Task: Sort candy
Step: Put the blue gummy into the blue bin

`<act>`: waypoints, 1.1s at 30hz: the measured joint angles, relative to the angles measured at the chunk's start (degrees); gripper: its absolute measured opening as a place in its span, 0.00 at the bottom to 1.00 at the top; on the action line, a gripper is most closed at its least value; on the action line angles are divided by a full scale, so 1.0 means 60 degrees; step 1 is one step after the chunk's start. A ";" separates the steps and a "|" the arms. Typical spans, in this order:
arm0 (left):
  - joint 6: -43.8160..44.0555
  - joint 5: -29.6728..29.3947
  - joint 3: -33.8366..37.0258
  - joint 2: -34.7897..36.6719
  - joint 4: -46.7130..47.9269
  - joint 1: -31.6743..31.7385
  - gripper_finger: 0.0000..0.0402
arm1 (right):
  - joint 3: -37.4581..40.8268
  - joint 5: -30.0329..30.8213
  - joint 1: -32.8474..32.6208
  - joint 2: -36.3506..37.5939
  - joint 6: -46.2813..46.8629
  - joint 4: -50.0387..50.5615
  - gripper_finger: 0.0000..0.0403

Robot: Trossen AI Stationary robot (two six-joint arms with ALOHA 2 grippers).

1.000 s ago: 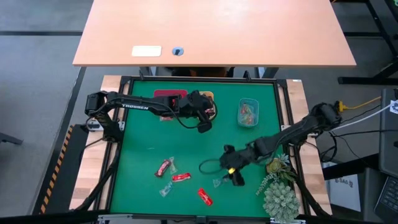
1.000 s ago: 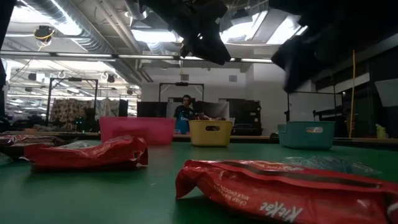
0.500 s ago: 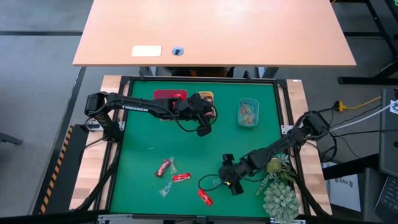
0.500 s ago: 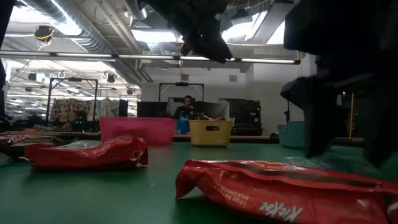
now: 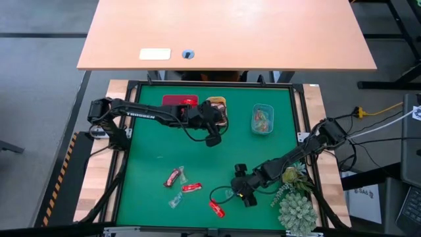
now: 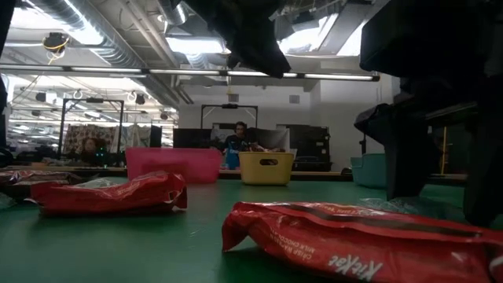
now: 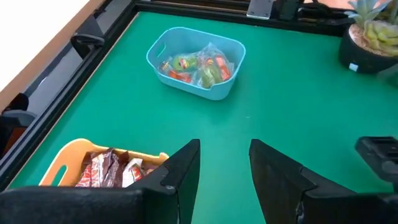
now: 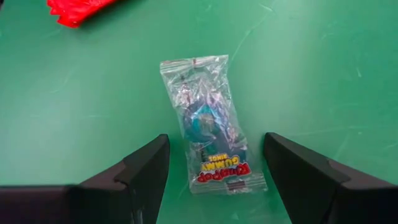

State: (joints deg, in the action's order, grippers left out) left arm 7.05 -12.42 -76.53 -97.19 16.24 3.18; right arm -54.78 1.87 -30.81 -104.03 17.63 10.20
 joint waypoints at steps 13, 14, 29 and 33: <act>0.0064 0.0015 -0.0004 0.1419 0.3946 -0.0425 0.33 | -0.0011 -0.0124 0.0012 -0.0007 0.0008 0.0022 0.58; 0.0107 0.0020 -0.0004 0.1551 0.4420 -0.0453 0.33 | -0.0011 -0.0213 0.0018 -0.0007 0.0035 0.0026 0.55; 0.1882 0.0017 0.0721 0.1855 0.7251 -0.1586 0.33 | -0.0940 -0.0591 0.0221 0.0093 -0.0006 0.1389 0.23; 0.2266 0.0017 0.1156 0.1852 0.6889 -0.1889 0.33 | -0.1740 -0.0488 0.0479 0.0138 -0.0430 0.2973 0.20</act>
State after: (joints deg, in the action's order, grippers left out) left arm 20.64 -12.32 -69.60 -86.08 57.57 -8.16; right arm -65.22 -1.06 -27.94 -103.20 15.05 28.04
